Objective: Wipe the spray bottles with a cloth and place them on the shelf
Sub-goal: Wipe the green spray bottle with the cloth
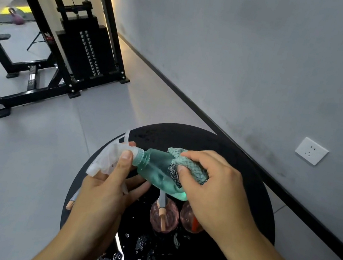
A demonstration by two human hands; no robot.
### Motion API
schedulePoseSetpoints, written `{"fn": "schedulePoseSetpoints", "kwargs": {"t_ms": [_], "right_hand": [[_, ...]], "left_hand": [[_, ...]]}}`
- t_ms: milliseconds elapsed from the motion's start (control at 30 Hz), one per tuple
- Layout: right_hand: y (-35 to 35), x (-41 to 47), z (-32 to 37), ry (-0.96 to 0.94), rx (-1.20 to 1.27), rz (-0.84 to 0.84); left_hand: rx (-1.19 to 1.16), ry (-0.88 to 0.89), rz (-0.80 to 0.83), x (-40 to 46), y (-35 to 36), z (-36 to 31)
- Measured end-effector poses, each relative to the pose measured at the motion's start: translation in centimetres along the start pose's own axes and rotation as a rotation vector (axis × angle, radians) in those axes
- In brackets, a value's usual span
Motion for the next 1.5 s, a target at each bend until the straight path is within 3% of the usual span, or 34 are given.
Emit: {"fn": "schedulePoseSetpoints", "kwargs": {"t_ms": [200, 400, 600, 767, 967, 1167, 1367, 1500], "right_hand": [[1.6, -0.4, 1.0, -0.043, 0.024, 0.075], [0.0, 0.2, -0.5, 0.047, 0.051, -0.034], [1.1, 0.1, 0.4, 0.003, 0.102, 0.017], [-0.3, 0.4, -0.6, 0.045, 0.101, -0.04], [1.0, -0.3, 0.9, -0.061, 0.08, 0.042], [-0.7, 0.2, -0.2, -0.02, 0.055, -0.049], [0.7, -0.2, 0.6, -0.074, 0.052, 0.026], [-0.6, 0.3, -0.2, -0.047, 0.007, -0.07]], "left_hand": [[0.028, -0.039, 0.047, -0.3, 0.5, 0.5], [0.043, -0.02, 0.033, -0.1, 0.1, 0.0], [0.095, -0.018, 0.067, -0.5, 0.9, 0.5], [0.024, -0.01, 0.023, -0.1, 0.3, 0.1], [-0.005, -0.015, 0.03, 0.1, 0.1, 0.2], [-0.058, 0.001, -0.032, 0.6, -1.2, -0.3], [-0.052, -0.029, -0.025, 0.5, -1.0, 0.1], [-0.075, -0.024, -0.07, 0.8, -1.8, -0.5]]}}
Point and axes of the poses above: each hand's wrist, its own x-axis towards the middle knuckle, its own y-axis out of the palm, z = x × y, the point moved 8 cm from there along x, towards the middle knuckle, and after that the axes turned 11 degrees about x, right-handed, at the moved point
